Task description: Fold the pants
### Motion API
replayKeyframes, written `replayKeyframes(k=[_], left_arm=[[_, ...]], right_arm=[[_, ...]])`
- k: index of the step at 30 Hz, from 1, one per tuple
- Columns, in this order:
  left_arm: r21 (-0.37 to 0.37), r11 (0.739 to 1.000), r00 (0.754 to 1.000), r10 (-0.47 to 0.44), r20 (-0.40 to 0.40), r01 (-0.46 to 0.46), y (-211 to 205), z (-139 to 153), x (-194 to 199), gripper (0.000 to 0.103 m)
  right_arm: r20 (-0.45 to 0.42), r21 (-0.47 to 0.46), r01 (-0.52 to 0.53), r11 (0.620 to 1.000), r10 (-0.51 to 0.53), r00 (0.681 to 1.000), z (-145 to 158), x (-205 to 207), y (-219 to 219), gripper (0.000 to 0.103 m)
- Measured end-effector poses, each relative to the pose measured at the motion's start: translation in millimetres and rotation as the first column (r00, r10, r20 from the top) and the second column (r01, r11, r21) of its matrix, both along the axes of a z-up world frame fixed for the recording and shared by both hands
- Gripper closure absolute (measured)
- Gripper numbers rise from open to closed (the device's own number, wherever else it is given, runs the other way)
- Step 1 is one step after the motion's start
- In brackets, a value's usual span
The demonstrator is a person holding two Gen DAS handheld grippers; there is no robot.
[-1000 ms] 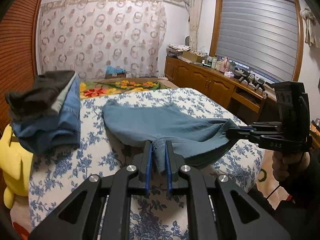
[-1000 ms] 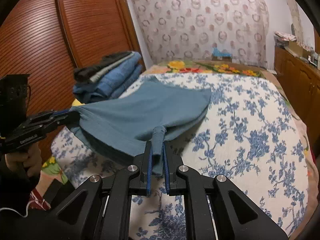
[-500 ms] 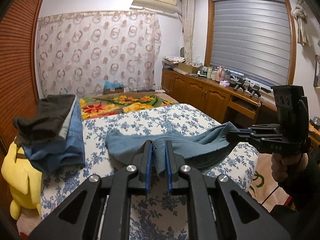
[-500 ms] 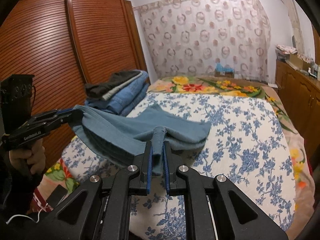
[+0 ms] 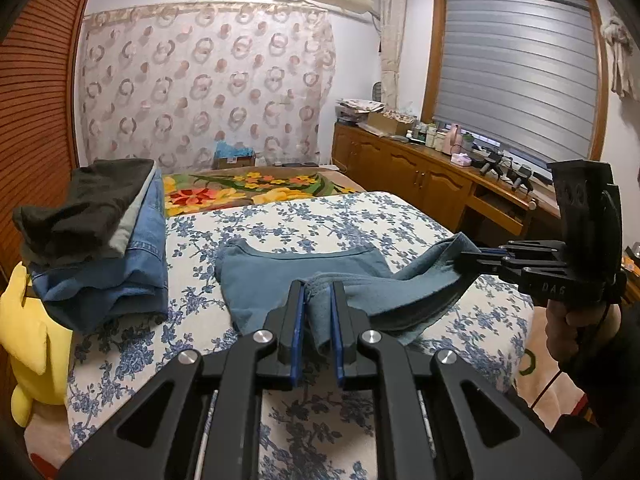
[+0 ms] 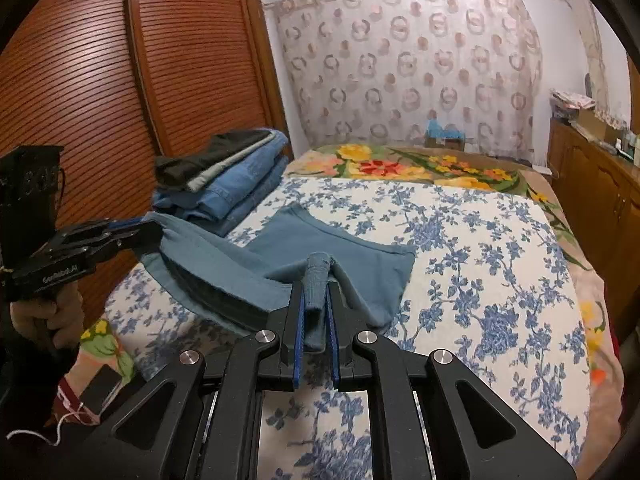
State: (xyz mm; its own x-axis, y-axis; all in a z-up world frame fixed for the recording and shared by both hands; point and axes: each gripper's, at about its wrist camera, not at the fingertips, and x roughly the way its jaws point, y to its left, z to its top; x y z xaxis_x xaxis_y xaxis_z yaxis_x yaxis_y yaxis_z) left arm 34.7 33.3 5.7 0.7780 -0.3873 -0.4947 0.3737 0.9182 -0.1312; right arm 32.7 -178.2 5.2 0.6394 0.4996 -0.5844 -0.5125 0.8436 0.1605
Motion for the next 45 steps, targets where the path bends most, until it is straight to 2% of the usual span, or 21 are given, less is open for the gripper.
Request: replayKeyframes(k=[10,13,20,25,27,30,32,34,40,45], left_arm=[[-0.018,0.999,0.999,0.051,0.011,-0.051,6.5,-2.8,36.8,0.093],[-0.023,0.998,0.998,0.062,0.008,-0.062,6.8,-4.3,46.0,0.093],[0.032,0.997,0.997,0.075,-0.015,-0.075,0.5,-15.9,67.2,0.093],[0.04,0.996,0.996,0.082,-0.031,-0.081,0.1,-26.0,74.1,0.092],[0.054,0.995,0.996,0.087,-0.026,-0.085,-2.1,-29.3,74.6,0.091],[0.073,0.993,0.995,0.096,-0.009,-0.095,-2.9,-30.2,73.2,0.082],[0.056,0.994,0.996,0.091,-0.011,-0.09,0.7,-30.5,71.0,0.071],[0.042,0.996,0.997,0.075,-0.02,-0.074,3.8,-30.8,69.7,0.063],[0.059,0.996,0.996,0.075,-0.054,-0.071,9.0,-44.6,62.6,0.062],[0.047,0.996,0.989,0.082,-0.121,-0.077,15.6,-63.4,60.1,0.062]], right_arm=[[0.008,-0.004,0.038,0.999,-0.038,0.999,-0.2,40.3,10.2,0.096],[0.012,-0.034,0.042,0.999,-0.042,0.999,-1.8,51.4,15.6,0.096],[-0.009,-0.077,0.066,0.995,-0.066,0.998,-14.4,76.5,21.5,0.096],[-0.048,-0.079,0.074,0.994,-0.078,0.996,-28.6,88.6,21.0,0.096],[-0.054,-0.088,0.076,0.993,-0.081,0.995,-32.5,92.4,22.0,0.096],[-0.063,-0.104,0.08,0.991,-0.087,0.994,-39.0,98.4,24.5,0.096],[-0.067,-0.113,0.081,0.99,-0.089,0.994,-42.7,100.2,26.2,0.096],[-0.076,-0.117,0.08,0.99,-0.089,0.993,-46.5,103.4,27.2,0.096],[-0.086,-0.111,0.087,0.99,-0.097,0.992,-52.9,106.5,25.4,0.095],[-0.07,-0.114,0.086,0.99,-0.094,0.993,-49.9,101.6,24.9,0.091]])
